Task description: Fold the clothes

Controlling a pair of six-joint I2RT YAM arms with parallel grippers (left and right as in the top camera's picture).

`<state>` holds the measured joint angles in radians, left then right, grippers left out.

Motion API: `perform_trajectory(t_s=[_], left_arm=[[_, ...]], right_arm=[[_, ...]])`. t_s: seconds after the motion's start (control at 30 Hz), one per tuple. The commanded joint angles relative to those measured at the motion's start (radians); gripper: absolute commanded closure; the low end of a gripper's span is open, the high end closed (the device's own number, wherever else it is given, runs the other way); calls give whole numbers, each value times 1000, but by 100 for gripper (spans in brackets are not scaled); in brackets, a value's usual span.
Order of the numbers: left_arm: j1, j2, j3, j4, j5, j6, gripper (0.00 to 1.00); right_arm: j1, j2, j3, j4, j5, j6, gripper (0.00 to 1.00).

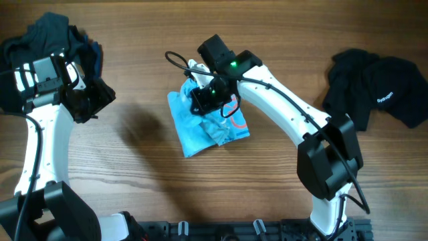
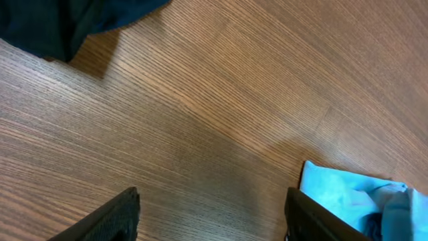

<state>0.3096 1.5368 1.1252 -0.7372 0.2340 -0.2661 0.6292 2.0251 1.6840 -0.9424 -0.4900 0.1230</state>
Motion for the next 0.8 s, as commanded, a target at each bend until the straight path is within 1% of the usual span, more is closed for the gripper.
perform_trajectory(t_s=[0.0, 0.07, 0.2, 0.3, 0.57, 0.67, 0.77], left_arm=[[2, -18, 1, 1, 8, 24, 31], [2, -18, 1, 3, 8, 24, 30], [2, -18, 1, 3, 8, 24, 30], [2, -18, 1, 3, 8, 24, 30], [-6, -18, 1, -2, 16, 24, 31], [-28, -18, 1, -2, 16, 24, 31], [-52, -18, 1, 0, 16, 24, 31]], right_arm=[[44, -9, 24, 12, -64, -32, 25], [76, -9, 24, 5, -76, -45, 19], [121, -9, 24, 5, -56, -42, 17], [122, -9, 24, 4, 14, -2, 18], [79, -7, 24, 19, 370, 110, 24], [78, -3, 23, 35, 441, 128, 26], [76, 15, 19, 52, 446, 144, 27]])
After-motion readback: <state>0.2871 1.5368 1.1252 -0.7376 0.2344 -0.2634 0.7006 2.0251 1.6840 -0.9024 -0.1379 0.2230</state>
